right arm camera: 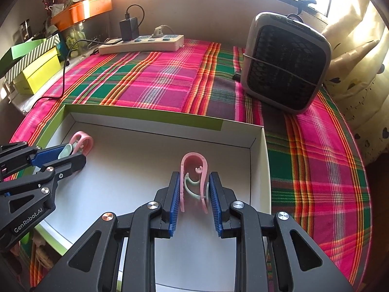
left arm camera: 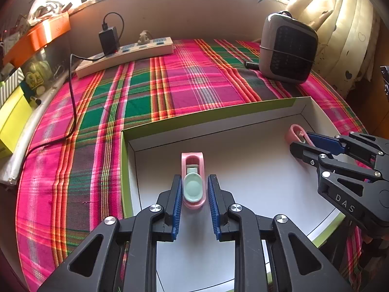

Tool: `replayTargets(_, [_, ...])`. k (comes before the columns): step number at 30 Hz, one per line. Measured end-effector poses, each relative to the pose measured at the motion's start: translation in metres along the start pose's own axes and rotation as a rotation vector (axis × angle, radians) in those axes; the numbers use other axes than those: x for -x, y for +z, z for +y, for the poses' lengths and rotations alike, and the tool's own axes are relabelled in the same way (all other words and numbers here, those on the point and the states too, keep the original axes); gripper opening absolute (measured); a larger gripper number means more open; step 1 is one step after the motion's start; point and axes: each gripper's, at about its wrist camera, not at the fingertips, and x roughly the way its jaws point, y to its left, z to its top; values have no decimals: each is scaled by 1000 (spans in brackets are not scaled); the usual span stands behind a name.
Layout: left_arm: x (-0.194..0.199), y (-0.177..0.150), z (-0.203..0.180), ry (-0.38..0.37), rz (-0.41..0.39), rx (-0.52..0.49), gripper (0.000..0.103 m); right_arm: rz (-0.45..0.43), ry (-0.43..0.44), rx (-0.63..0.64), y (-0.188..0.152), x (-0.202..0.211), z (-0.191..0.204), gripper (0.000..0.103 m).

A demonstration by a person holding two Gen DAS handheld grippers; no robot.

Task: Organize objects
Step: 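Open the left tool to drop the pink holder while the right tool releases the pink clip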

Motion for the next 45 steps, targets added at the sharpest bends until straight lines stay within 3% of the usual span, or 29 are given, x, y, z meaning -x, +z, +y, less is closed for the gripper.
replayTargets(7, [4,-2,1,-14,2,12,28,-4,13,-12,-1,3,-1,28])
replayTargets(9, [6,-3,3,-15,2,22,28,-12,13,-16,-2,6,-2,32])
replayTargets(30, [67,-19,4,-22,-96,34,29,-106,33,-49,-17,62,-6,32])
replayTargets(45, [98,-53,11,-24,-123,66,30,-150,50,-52,-54,101,-3,32])
